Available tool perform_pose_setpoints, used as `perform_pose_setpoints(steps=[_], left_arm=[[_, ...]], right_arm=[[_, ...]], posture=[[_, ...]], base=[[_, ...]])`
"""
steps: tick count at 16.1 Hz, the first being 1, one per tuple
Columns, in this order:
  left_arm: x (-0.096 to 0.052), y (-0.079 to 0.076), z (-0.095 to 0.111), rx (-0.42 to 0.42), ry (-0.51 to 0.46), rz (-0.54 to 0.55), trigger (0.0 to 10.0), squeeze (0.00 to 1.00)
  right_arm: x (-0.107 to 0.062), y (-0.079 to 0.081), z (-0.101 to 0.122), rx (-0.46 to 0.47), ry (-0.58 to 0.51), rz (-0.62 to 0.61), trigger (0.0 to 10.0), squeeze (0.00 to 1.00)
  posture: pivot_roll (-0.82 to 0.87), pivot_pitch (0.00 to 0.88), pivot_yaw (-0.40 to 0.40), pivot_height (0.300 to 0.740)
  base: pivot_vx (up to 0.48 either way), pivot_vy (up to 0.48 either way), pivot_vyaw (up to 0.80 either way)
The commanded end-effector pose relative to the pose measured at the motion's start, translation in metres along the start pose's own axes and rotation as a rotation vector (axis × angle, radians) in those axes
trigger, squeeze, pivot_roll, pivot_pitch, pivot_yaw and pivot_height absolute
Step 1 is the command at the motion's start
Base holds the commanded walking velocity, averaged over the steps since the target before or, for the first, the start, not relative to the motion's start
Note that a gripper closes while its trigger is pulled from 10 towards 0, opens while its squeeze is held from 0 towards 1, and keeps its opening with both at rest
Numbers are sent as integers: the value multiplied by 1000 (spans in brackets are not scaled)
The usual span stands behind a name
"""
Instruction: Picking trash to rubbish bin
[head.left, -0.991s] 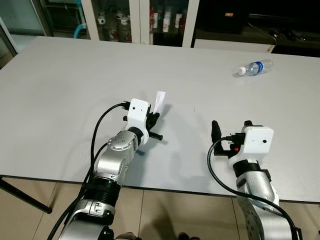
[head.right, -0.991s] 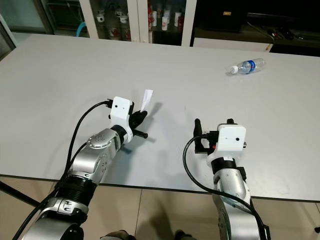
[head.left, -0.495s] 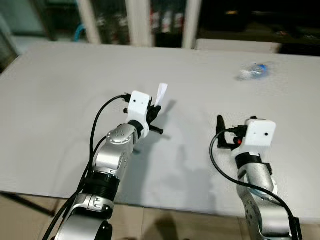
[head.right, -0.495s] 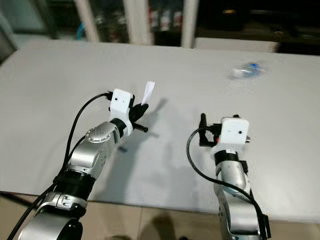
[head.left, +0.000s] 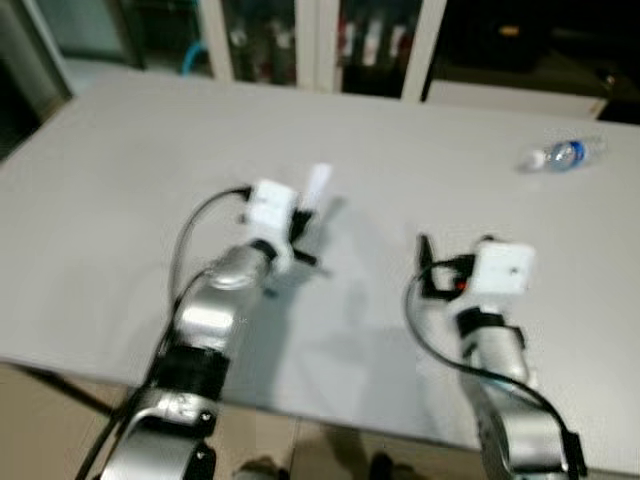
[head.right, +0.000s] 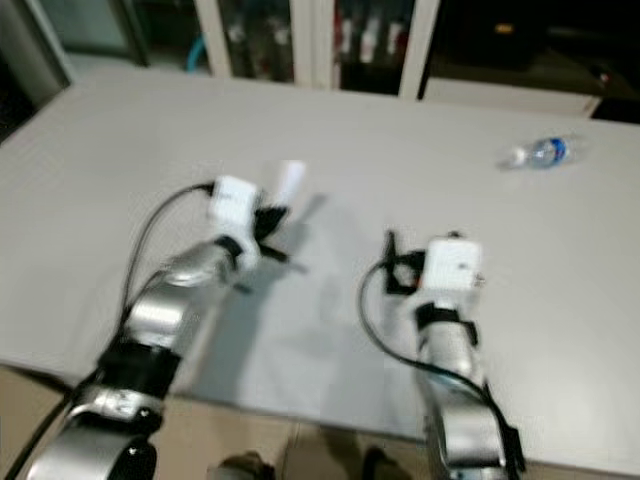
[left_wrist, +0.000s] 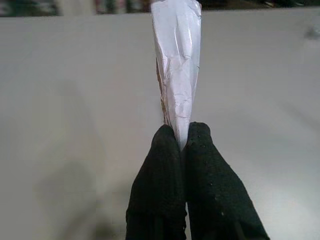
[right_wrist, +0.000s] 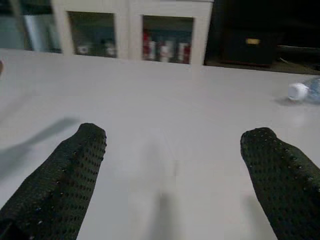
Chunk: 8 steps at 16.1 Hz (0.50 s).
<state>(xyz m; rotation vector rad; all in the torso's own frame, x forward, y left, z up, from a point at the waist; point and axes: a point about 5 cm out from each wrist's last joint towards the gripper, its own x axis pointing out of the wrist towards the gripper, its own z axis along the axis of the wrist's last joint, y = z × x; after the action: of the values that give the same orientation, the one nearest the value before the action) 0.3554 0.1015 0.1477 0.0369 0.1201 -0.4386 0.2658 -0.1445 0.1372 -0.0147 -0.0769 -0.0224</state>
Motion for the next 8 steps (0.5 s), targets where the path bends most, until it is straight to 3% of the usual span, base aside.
perform_pose_setpoints(steps=[1,5,8], left_arm=[[1,-7,2,-8,-5,-18,10000,0],[1,-10,0,-6,7,1,10000,0],[2,-6,4,11,-9,80,10000,0]], right_arm=[[0,-2,3,-22,-24,4,10000,0],[-1,3,4,-21,-29,39,10000,0],[-3,4,4,-24,-36,56,10000,0]], posture=[[250,116,16,740],[249,112,10,740],[244,107,8,740]], base=[[0,0,800],[0,0,800],[0,0,800]])
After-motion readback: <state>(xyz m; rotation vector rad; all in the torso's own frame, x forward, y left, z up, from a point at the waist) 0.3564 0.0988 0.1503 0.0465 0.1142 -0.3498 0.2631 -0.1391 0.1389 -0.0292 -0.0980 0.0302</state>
